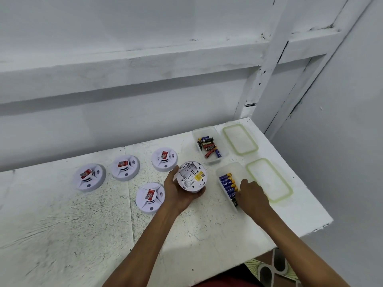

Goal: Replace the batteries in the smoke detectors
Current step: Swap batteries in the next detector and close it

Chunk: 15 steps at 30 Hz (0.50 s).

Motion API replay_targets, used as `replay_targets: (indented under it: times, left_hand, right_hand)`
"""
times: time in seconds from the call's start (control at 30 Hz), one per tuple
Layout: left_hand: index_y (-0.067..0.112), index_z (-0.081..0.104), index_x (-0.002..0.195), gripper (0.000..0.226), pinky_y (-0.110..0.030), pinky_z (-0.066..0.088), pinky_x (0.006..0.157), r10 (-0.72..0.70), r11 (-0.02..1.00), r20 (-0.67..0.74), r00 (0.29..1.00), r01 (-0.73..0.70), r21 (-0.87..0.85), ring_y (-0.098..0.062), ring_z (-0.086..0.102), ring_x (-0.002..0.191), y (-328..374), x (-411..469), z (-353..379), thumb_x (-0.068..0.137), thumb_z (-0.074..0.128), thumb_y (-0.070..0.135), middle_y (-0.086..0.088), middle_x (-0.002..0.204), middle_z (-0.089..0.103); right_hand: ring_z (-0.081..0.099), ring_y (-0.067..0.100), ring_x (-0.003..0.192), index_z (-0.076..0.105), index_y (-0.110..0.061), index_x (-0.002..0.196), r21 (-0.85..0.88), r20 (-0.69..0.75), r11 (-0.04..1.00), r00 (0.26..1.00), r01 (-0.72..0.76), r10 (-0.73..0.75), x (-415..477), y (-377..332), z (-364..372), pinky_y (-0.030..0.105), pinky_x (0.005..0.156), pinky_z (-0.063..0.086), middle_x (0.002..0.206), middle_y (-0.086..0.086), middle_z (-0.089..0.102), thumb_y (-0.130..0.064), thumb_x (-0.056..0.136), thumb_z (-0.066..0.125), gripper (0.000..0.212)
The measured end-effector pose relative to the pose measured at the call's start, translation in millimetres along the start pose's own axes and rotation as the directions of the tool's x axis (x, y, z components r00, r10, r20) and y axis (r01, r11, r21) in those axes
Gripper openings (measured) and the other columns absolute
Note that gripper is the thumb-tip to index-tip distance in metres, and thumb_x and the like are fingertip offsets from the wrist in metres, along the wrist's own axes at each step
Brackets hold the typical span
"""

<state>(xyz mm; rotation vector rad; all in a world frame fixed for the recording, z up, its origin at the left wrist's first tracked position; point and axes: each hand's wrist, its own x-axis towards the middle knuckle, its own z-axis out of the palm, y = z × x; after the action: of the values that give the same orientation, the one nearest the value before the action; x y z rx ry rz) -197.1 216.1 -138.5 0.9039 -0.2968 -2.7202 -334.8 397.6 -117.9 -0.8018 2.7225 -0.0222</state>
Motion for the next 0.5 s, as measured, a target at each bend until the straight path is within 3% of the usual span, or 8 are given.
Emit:
replay_targets:
  times: [0.07, 0.17, 0.33, 0.5]
  left_hand:
    - [0.009, 0.066, 0.124, 0.051, -0.054, 0.050, 0.087, 0.012, 1.000, -0.001, 1.000, -0.012, 0.000, -0.043, 0.059, 0.107, 3.4, -1.0, -1.6, 0.093, 0.057, 0.049, -0.024, 0.127, 0.065]
    - [0.010, 0.066, 0.123, 0.049, -0.052, 0.051, 0.084, 0.043, 0.999, 0.004, 0.999, -0.043, 0.008, -0.042, 0.059, 0.106, 8.4, -1.3, -4.4, 0.095, 0.054, 0.048, -0.023, 0.127, 0.065]
    - [0.011, 0.068, 0.121, 0.047, -0.052, 0.049, 0.088, 0.096, 0.995, 0.027, 0.995, -0.097, 0.032, -0.040, 0.060, 0.109, 17.8, -1.4, -2.7, 0.095, 0.053, 0.046, -0.021, 0.124, 0.068]
    - [0.011, 0.068, 0.118, 0.047, -0.053, 0.048, 0.089, 0.136, 0.988, 0.050, 0.989, -0.139, 0.060, -0.040, 0.059, 0.107, 29.4, -2.1, 1.9, 0.084, 0.055, 0.041, -0.021, 0.121, 0.068]
  right_hand:
    - [0.051, 0.021, 0.079, 0.049, -0.007, 0.109, -0.035, -0.044, 0.999, 0.998, 0.036, -0.037, 0.4, -6.3, -9.2, 0.026, 0.048, 0.027, 0.096, 0.008, 0.056, -0.017, 0.100, 0.046, 0.014]
    - [0.056, 0.024, 0.079, 0.055, -0.008, 0.105, 0.042, -0.130, 0.992, 0.985, 0.118, -0.111, 4.7, -17.3, -23.9, 0.030, 0.059, 0.042, 0.087, 0.006, 0.050, -0.024, 0.101, 0.046, 0.019]
    - [0.058, 0.024, 0.060, 0.061, -0.007, 0.089, 0.213, -0.306, 0.939, 0.931, 0.271, -0.199, 39.6, -48.5, -46.7, 0.036, 0.053, 0.053, 0.073, 0.009, 0.061, -0.021, 0.097, 0.050, 0.020]
    - [0.058, 0.027, 0.087, 0.065, -0.005, 0.096, 0.139, -0.283, 0.907, 0.893, 0.399, -0.350, 101.5, -76.5, -50.9, 0.035, 0.063, 0.044, 0.090, 0.011, 0.063, -0.006, 0.092, 0.053, 0.013]
